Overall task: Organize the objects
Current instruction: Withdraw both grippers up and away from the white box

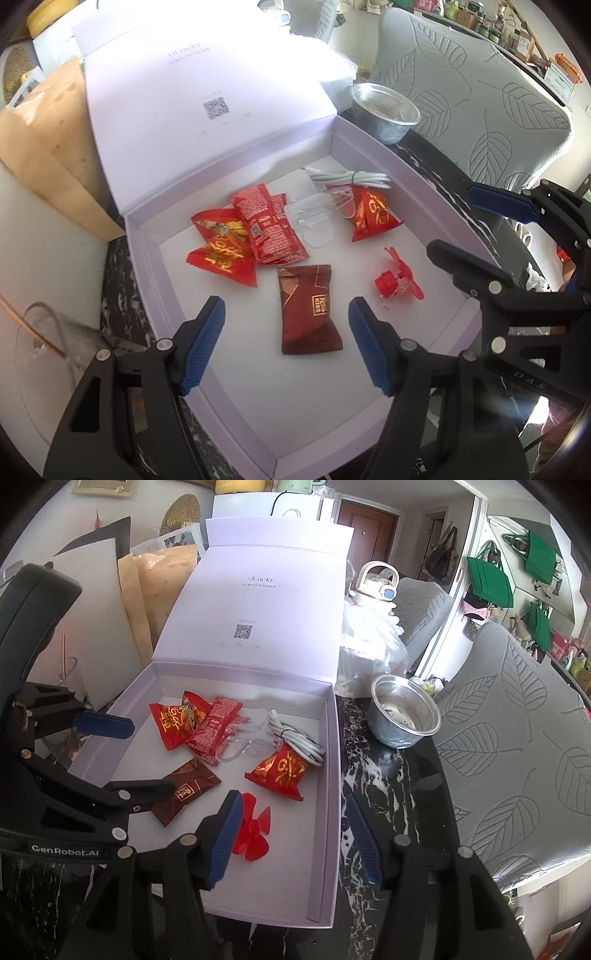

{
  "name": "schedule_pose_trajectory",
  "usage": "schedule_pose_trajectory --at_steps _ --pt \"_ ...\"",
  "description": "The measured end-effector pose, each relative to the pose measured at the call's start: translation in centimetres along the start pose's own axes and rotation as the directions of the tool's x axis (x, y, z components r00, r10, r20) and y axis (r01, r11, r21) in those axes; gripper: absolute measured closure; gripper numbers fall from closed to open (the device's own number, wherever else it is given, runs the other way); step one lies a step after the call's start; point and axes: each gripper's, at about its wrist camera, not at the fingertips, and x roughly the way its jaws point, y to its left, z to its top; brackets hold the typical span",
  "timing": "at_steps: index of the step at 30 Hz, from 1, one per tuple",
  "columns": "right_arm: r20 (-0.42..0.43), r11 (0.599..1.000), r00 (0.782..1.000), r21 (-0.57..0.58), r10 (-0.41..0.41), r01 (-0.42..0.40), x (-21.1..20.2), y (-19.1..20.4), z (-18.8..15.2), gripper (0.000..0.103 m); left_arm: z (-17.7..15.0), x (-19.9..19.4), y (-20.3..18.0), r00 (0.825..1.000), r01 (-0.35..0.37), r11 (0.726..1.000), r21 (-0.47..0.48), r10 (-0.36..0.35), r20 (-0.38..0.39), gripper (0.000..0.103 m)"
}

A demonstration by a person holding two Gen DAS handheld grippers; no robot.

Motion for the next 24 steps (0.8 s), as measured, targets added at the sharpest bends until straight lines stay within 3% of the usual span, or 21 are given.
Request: schedule_pose_trajectory --at_steps 5,24 --pt "0.041 1.000 0.999 0.008 0.003 -0.003 -1.9 0.3 0.5 0.040 0.0 -2.0 0.4 0.999 -0.030 0.999 -0.033 0.031 0.044 0.025" --pt "0.175 0.998 0.984 0.053 -0.024 0.015 -12.2 1.5 0.2 0.040 -2.9 -12.9 0.5 0.974 -0.064 0.993 -0.096 0.083 0.210 0.023"
